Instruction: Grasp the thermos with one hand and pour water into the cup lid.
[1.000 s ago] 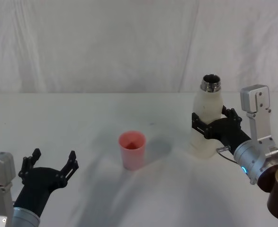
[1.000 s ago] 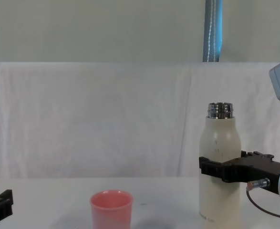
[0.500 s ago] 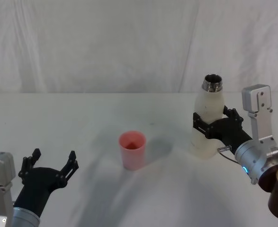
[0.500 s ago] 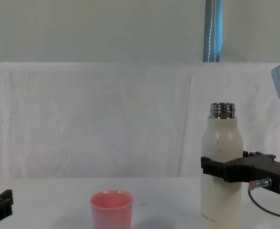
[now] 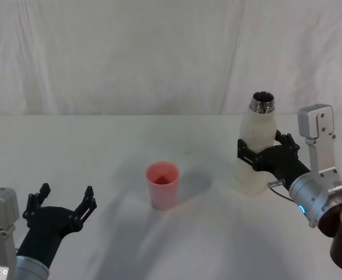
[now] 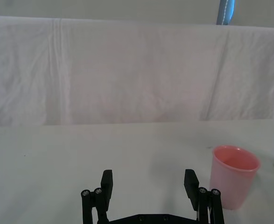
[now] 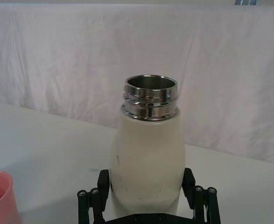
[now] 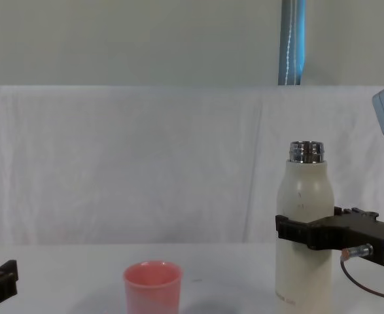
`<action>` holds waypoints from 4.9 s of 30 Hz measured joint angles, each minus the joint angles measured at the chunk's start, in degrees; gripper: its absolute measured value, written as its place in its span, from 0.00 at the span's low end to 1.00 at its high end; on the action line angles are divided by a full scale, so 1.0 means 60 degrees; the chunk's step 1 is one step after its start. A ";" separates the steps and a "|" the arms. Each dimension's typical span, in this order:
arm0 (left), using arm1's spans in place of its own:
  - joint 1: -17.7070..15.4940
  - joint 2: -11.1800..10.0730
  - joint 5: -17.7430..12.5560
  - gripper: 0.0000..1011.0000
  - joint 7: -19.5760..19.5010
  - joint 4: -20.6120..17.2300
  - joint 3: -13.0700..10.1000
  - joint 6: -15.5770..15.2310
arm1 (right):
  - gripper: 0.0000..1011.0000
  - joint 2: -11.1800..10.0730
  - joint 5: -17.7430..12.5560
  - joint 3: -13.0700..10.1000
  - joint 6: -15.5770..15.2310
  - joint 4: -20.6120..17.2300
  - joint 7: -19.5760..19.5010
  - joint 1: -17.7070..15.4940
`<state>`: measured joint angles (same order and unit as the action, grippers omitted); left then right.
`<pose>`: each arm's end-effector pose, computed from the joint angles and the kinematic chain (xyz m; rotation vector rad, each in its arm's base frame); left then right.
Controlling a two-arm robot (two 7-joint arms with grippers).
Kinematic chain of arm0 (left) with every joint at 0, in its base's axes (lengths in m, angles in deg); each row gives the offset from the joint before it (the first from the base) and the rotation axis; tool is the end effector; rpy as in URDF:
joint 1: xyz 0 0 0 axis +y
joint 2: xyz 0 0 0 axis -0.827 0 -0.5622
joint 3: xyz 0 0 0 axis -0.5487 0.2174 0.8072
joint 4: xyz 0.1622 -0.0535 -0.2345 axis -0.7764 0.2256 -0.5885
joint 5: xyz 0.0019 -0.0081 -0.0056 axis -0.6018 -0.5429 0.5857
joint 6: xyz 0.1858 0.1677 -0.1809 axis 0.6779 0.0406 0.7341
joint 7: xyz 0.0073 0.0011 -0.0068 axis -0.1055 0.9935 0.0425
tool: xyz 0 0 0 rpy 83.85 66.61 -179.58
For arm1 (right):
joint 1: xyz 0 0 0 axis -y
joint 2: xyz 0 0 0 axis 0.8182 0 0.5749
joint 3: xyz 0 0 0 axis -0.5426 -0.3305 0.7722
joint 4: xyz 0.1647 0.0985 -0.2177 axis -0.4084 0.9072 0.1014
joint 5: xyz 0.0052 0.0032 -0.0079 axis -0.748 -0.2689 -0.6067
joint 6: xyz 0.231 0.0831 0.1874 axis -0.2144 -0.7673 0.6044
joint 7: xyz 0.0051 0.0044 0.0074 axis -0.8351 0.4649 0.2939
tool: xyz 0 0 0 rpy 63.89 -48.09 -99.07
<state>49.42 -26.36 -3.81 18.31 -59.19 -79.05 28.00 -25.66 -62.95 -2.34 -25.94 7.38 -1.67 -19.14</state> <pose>0.2531 0.0375 -0.2851 -0.0382 0.0140 1.4461 0.3999 0.0373 -0.2566 -0.0721 -0.0229 -1.1808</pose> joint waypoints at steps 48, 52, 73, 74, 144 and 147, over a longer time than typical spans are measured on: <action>0.0000 0.0000 0.0000 0.99 0.0001 0.0000 0.0000 -0.0001 | 0.99 0.0041 -0.0164 -0.0112 -0.0243 -0.0127 0.0015 -0.0072; 0.0000 0.0000 0.0000 0.99 0.0001 0.0000 0.0000 -0.0001 | 0.99 0.0070 -0.0342 -0.0189 -0.0409 -0.0193 0.0038 -0.0106; 0.0000 0.0000 0.0000 0.99 0.0000 0.0000 0.0000 0.0000 | 0.99 -0.0136 -0.0798 -0.0187 -0.0834 -0.0562 0.0167 -0.0336; 0.0000 0.0000 0.0000 0.99 0.0000 0.0000 0.0000 0.0000 | 0.99 -0.0148 -0.0805 -0.0187 -0.0846 -0.0579 0.0158 -0.0351; 0.0000 0.0000 0.0000 0.99 0.0000 0.0000 0.0000 0.0000 | 0.99 0.0224 0.1171 -0.0603 0.2263 -0.2148 -0.0920 -0.3236; 0.0000 0.0000 0.0000 0.99 0.0001 0.0000 0.0000 0.0000 | 0.99 0.0222 0.1082 -0.0614 0.2128 -0.2184 -0.0790 -0.3237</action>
<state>49.42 -26.36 -3.81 18.31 -59.19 -79.05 28.00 -24.32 -56.46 -6.03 -13.18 -5.73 -6.41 -38.57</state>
